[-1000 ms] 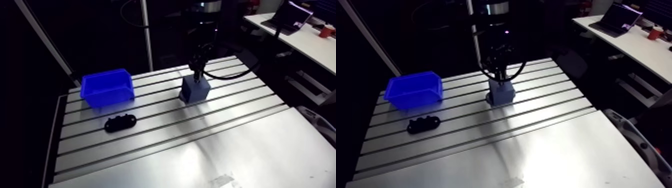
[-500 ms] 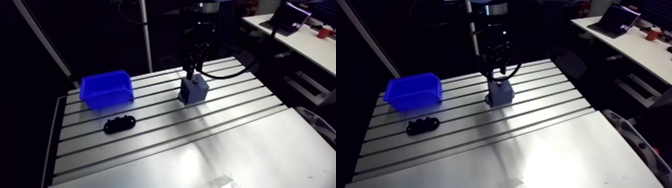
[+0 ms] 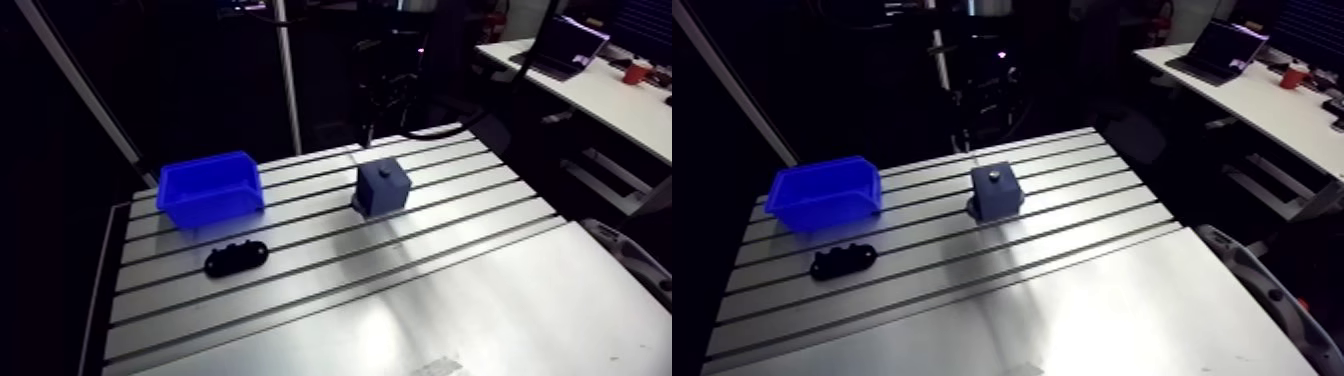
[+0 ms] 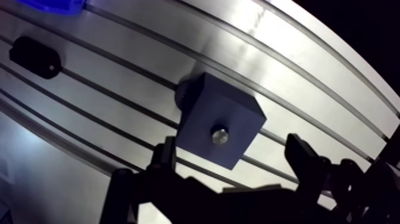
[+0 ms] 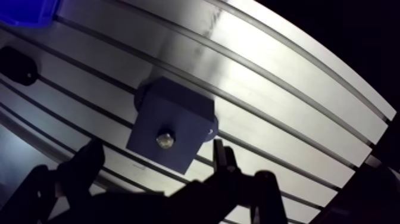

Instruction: Pick up the M10 bolt and insert it into the hex recess until seated.

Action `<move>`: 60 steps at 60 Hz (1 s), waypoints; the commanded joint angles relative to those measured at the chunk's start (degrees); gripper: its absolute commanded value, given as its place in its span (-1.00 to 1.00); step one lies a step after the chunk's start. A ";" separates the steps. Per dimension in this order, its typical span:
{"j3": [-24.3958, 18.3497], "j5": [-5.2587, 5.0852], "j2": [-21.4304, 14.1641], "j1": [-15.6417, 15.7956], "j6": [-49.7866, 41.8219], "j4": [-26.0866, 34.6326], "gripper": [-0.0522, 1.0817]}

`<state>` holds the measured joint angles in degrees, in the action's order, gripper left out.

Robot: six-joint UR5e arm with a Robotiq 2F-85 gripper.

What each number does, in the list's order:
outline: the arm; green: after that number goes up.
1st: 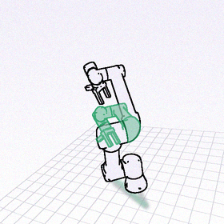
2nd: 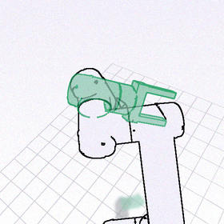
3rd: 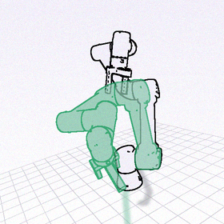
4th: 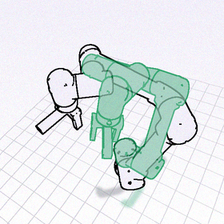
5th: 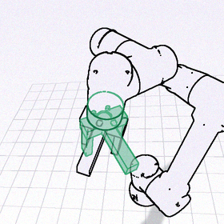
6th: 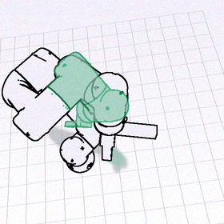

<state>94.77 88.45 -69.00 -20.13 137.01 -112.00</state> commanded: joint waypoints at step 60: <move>-3.78 4.79 -0.20 0.62 -26.31 8.17 -0.88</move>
<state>90.81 93.09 -69.49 -19.60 110.96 -103.71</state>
